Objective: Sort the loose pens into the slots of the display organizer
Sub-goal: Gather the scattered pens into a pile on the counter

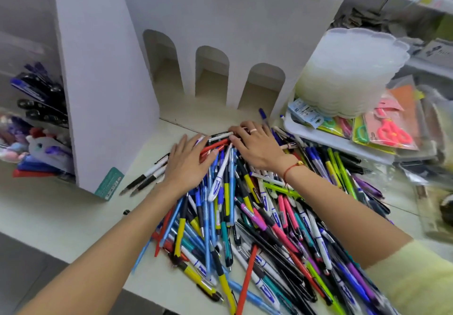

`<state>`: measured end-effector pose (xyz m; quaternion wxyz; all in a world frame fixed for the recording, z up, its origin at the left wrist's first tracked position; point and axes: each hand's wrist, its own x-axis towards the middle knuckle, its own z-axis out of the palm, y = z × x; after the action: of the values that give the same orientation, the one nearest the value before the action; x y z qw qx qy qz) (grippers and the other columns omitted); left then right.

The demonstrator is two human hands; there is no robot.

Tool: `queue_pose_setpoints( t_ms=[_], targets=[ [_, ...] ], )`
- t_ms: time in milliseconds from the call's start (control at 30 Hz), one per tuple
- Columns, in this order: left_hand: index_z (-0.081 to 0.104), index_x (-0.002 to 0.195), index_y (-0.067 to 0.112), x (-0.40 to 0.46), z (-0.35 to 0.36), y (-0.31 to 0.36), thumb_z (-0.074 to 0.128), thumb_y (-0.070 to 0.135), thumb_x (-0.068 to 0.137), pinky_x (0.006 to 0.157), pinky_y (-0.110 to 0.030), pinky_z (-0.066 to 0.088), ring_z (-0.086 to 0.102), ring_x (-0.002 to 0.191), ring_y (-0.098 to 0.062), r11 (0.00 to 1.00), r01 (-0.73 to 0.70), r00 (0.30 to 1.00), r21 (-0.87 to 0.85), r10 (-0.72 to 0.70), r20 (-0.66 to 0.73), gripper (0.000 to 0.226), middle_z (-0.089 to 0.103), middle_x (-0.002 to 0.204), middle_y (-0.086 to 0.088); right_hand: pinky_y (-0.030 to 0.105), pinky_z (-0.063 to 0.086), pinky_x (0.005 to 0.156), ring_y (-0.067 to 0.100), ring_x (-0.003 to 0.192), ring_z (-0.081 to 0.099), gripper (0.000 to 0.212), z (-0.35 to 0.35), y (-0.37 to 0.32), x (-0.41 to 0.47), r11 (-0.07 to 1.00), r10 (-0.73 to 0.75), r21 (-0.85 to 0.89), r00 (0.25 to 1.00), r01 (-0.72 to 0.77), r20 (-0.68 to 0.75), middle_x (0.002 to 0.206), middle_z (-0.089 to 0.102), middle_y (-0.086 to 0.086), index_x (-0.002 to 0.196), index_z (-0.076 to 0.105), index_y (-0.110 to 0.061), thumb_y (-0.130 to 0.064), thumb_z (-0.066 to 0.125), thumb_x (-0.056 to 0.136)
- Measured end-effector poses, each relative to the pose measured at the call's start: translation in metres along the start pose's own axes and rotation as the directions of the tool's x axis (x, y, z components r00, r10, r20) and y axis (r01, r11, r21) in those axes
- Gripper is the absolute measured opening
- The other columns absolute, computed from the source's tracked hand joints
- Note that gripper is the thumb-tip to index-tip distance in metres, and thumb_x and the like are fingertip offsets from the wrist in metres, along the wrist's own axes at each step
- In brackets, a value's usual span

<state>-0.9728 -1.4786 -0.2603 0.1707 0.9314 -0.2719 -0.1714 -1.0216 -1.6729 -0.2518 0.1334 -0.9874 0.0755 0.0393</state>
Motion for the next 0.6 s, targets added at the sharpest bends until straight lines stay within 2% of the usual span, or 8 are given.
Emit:
queue_pose_setpoints(
  t_ms=[167,233,333,400,467,533,600],
  targets=[
    [0.013,0.153,0.036,0.0,-0.005,0.004,0.024,0.063,0.094,0.119,-0.045,0.002,0.0,0.148,-0.025,0.999,-0.027,0.999,0.029,0.026,0.04,0.065,0.012,0.161,0.004,0.048,0.01,0.117,0.024,0.142,0.023,0.05,-0.006,-0.007,-0.022,0.999,0.053,-0.004,0.997,-0.053,-0.062,0.15,0.036,0.004,0.146,0.035,-0.027,-0.048,0.024,0.101],
    [0.009,0.153,0.037,0.0,-0.009,0.009,0.024,0.069,0.09,0.119,-0.047,0.001,-0.001,0.148,-0.026,0.999,-0.028,0.997,0.03,0.025,0.073,0.072,0.008,0.161,0.004,0.042,0.018,0.116,0.023,0.138,0.03,0.056,-0.013,-0.006,-0.049,0.993,0.088,0.09,0.984,-0.074,-0.158,0.145,0.043,0.004,0.144,0.04,-0.023,-0.05,0.021,0.099],
    [0.008,0.153,0.034,0.002,-0.012,0.013,0.014,0.083,0.079,0.119,-0.05,0.004,0.001,0.148,-0.026,0.997,-0.054,0.994,0.06,0.048,0.098,0.089,0.004,0.162,0.002,0.036,0.031,0.109,0.019,0.129,0.041,0.047,-0.02,0.018,-0.111,0.968,0.189,0.217,0.937,-0.128,-0.293,0.138,0.051,0.003,0.138,0.048,-0.017,-0.041,0.035,0.1],
    [0.011,0.153,0.033,0.01,-0.011,0.011,0.006,0.094,0.068,0.119,-0.05,0.008,0.006,0.148,-0.025,0.993,-0.084,0.993,0.081,0.077,0.087,0.105,0.008,0.162,0.002,0.037,0.039,0.101,0.022,0.119,0.049,0.04,-0.021,0.049,-0.156,0.936,0.331,0.251,0.861,-0.247,-0.387,0.127,0.058,0.005,0.13,0.055,-0.013,-0.035,0.042,0.099],
    [0.012,0.153,0.032,0.02,-0.008,0.013,0.005,0.097,0.058,0.119,-0.05,0.01,0.008,0.148,-0.025,0.993,-0.09,0.994,0.075,0.084,0.075,0.115,0.01,0.162,0.001,0.041,0.04,0.099,0.028,0.117,0.049,0.048,-0.018,0.086,-0.19,0.829,0.557,0.331,0.728,-0.452,-0.4,0.122,0.059,0.011,0.126,0.056,-0.01,-0.044,0.038,0.096],
    [0.008,0.153,0.034,0.028,-0.003,0.019,0.015,0.097,0.063,0.118,-0.053,0.008,0.006,0.148,-0.026,0.993,-0.097,0.994,0.069,0.092,0.061,0.11,0.006,0.162,0.0,0.044,0.035,0.106,0.031,0.127,0.042,0.066,-0.013,0.116,-0.209,0.69,0.723,0.37,0.609,-0.622,-0.325,0.135,0.051,0.013,0.134,0.051,-0.013,-0.06,0.032,0.092],
    [0.005,0.152,0.038,0.035,-0.002,0.026,0.03,0.093,0.067,0.117,-0.054,0.005,0.002,0.148,-0.028,0.992,-0.105,0.993,0.066,0.102,0.052,0.104,-0.001,0.162,0.0,0.043,0.026,0.114,0.027,0.139,0.029,0.067,-0.009,0.133,-0.213,0.641,0.767,0.382,0.585,-0.666,-0.266,0.15,0.036,0.009,0.143,0.042,-0.02,-0.064,0.037,0.093]
  ],
)
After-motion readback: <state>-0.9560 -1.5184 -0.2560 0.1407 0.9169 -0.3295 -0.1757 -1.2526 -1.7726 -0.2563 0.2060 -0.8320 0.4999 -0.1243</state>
